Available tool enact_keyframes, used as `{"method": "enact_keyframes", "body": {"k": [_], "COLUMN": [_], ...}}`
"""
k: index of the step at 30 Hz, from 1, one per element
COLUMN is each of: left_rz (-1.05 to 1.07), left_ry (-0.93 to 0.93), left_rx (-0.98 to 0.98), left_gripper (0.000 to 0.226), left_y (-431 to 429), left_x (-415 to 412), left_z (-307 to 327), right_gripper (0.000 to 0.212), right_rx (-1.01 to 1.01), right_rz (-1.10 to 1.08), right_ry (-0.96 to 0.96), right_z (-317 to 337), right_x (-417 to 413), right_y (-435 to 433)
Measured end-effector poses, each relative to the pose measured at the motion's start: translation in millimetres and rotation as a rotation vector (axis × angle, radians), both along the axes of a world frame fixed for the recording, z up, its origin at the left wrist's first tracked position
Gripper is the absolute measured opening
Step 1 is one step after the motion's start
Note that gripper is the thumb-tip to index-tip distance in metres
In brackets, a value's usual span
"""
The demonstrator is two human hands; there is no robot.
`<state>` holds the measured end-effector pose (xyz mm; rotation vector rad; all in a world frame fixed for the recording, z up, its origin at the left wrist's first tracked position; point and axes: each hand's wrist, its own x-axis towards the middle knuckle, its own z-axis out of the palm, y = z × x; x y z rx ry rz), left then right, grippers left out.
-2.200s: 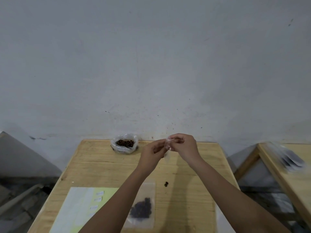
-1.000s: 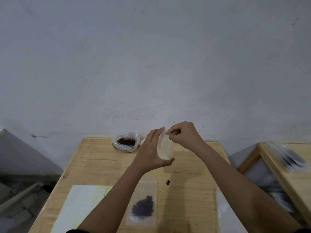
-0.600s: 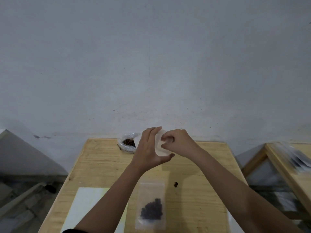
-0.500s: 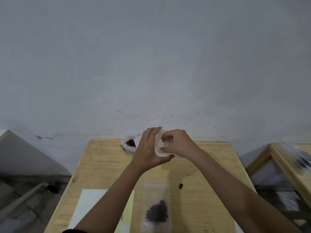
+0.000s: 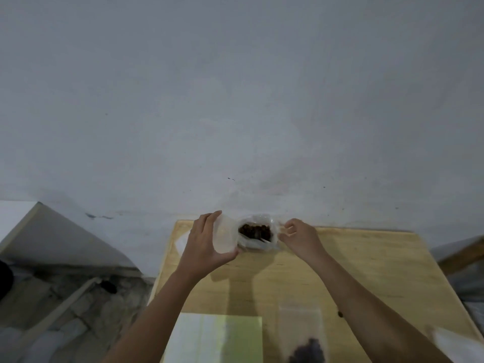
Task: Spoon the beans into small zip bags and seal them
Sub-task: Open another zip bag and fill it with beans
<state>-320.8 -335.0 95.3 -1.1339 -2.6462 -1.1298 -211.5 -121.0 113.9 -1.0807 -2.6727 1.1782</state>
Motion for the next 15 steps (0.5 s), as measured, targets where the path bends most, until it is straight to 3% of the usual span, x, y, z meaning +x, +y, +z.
{"method": "enact_keyframes", "body": {"k": [2, 4, 7, 10, 15], "left_rz": [0.008, 0.008, -0.003, -0.029, -0.054], "left_ry": [-0.040, -0.075, -0.118, -0.146, -0.145], "left_rx": [-0.027, -0.046, -0.062, -0.070, -0.069], "left_gripper": [0.094, 0.095, 0.095, 0.094, 0.094], "left_y": [-9.4, -15.3, -20.1, -20.5, -20.5], "left_x": [-10.7, -18.6, -27.5, -34.1, -40.7], "left_z": [-6.3, -11.8, -18.8, -24.4, -33.5], "right_gripper": [0.048, 0.050, 0.022, 0.004, 0.020], "right_rx": [-0.072, -0.074, -0.043, -0.135, -0.489], "right_rz": [0.017, -0.014, -0.172, -0.301, -0.570], "right_ry": [-0.104, -0.130, 0.053, 0.226, 0.363], "right_z": [-22.9, -41.8, -58.5, -61.7, -71.0], "right_x": [-4.8, -10.3, -19.3, -27.9, -41.9], "right_y": [-8.9, -18.0, -27.6, -26.4, -19.1]}}
